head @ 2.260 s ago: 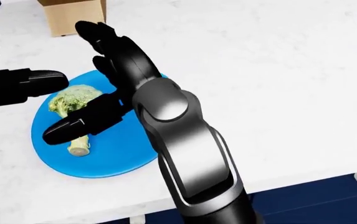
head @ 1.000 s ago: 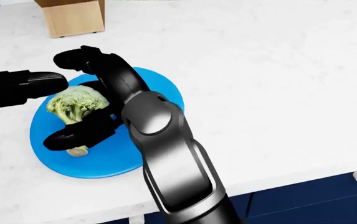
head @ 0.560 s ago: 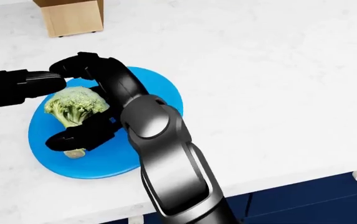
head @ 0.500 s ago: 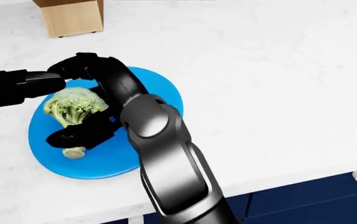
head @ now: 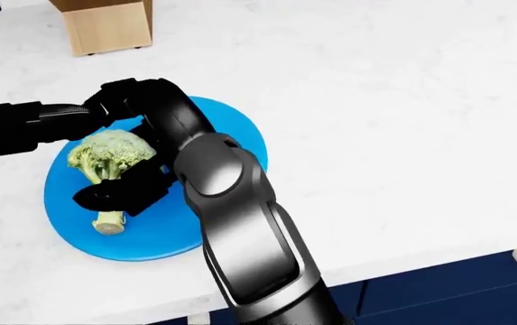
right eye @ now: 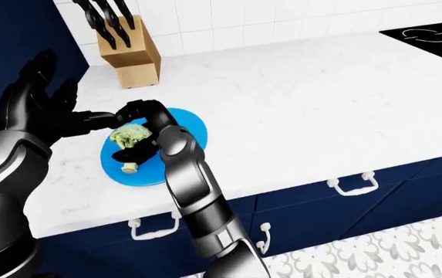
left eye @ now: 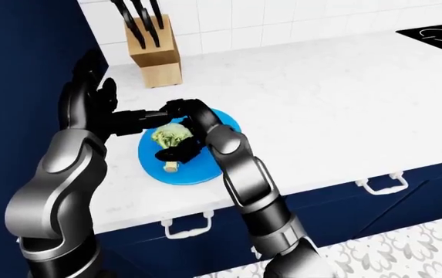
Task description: Place the broccoli on the top rack of the oven.
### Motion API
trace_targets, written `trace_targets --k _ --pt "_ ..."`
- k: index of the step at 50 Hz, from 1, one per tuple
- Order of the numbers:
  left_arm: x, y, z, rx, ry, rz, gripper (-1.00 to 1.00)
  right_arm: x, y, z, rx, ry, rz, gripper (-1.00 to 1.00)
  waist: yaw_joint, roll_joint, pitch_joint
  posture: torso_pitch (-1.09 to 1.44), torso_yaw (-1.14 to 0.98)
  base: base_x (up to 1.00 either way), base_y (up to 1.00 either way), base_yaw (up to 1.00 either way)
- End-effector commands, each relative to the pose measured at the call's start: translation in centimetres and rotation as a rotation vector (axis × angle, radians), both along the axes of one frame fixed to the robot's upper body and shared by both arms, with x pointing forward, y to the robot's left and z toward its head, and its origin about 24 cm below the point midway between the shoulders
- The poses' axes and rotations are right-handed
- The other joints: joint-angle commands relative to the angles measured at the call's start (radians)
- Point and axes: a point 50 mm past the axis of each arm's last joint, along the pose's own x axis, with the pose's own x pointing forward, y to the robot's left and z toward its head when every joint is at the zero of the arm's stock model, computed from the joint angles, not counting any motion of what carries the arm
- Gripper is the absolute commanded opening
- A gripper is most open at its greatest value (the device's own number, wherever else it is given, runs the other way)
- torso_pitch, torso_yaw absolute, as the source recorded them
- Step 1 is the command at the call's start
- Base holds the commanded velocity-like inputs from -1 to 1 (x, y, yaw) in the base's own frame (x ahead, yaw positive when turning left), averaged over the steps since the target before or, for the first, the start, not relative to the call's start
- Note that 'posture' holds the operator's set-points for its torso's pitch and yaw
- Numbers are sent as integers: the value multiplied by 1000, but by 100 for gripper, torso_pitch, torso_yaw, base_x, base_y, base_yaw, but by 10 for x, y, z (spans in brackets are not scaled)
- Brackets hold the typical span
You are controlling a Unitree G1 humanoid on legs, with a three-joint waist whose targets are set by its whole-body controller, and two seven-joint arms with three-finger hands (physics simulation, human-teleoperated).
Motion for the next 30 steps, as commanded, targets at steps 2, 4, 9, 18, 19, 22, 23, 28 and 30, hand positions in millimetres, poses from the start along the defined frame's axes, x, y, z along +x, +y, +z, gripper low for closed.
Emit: trace_targets --k 2,4,9,18,19,22,23,28,30 --pt "-5 1 17 11 -91 7 100 -2 3 20 29 -86 11 -22 -1 8 -25 0 0 0 0 0" --pt "-5 1 17 11 -91 7 100 0 3 23 33 -90 5 -25 -1 8 -25 0 0 0 0 0" --pt "-5 1 18 8 -91 9 100 5 2 32 41 -99 -6 -55 -1 7 -24 0 0 0 0 0" --pt "-4 1 19 6 -96 7 100 12 -2 40 46 -109 -27 -100 -1 6 -24 0 0 0 0 0" --pt "-4 1 20 6 -97 6 100 12 -2 41 44 -109 -28 -100 0 5 -24 0 0 0 0 0" --pt "-4 0 21 6 -98 5 100 15 -4 45 47 -114 -36 -100 0 5 -24 0 0 0 0 0" --pt "-4 1 21 6 -98 6 100 16 -4 46 47 -117 -38 -100 0 4 -24 0 0 0 0 0" --pt "-5 1 21 6 -99 5 100 18 -8 49 53 -124 -53 -100 2 3 -23 0 0 0 0 0" --pt "-6 1 20 7 -100 5 100 19 -10 53 57 -128 -58 -100 1 3 -24 0 0 0 0 0"
